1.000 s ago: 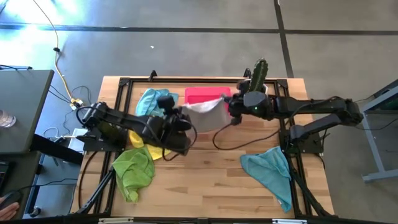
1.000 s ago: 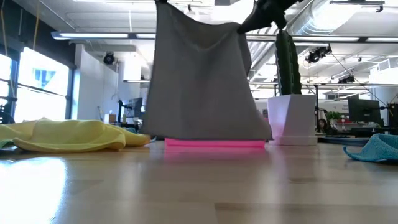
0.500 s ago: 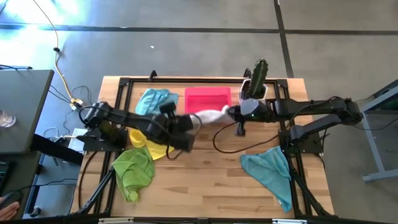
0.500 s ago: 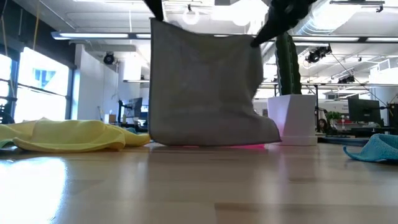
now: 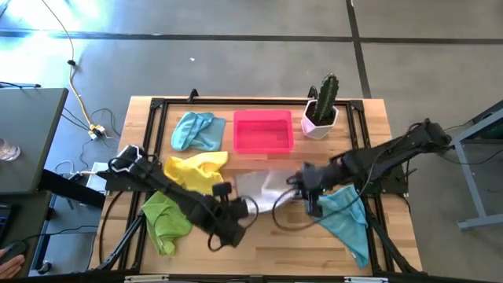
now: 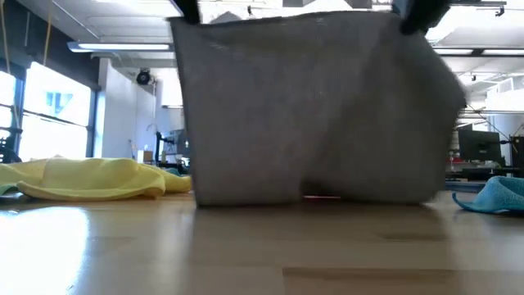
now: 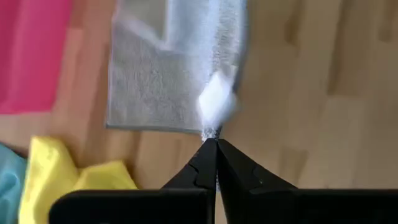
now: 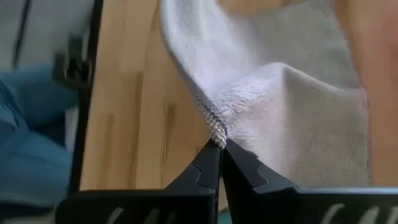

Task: Fold microfiber towels
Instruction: Fold the gray microfiber cloth

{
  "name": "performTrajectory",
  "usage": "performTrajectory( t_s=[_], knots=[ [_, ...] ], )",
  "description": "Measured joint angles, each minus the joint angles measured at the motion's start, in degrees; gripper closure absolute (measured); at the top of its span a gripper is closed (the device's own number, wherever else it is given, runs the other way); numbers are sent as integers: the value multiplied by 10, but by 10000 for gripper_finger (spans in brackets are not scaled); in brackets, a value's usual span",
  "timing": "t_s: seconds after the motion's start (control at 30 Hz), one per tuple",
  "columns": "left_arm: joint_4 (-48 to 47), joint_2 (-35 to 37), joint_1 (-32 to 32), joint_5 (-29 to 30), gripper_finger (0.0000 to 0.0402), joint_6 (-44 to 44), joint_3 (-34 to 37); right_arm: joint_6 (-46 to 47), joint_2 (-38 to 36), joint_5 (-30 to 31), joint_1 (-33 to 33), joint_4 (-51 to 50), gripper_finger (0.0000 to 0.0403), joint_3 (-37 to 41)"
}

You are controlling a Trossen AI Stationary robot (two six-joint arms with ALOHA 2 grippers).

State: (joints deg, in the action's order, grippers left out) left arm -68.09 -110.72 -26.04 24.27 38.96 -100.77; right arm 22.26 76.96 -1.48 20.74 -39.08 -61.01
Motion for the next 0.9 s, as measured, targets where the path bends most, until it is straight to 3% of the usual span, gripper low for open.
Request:
performTrajectory(
  t_s=[0.2,0.4,0.7,0.9],
  knots=[
    [21,-29,-27,-38,401,10,0,2,114,-6,56,5,402,0],
    [34,-58,-23,-67,401,-45,0,0,187,-22,91,39,402,0],
    [6,-74,26,-39,401,-81,0,-26,189,59,79,10,399,0],
    [-37,-81,48,-32,401,-81,0,-72,189,62,52,17,345,0]
  ],
)
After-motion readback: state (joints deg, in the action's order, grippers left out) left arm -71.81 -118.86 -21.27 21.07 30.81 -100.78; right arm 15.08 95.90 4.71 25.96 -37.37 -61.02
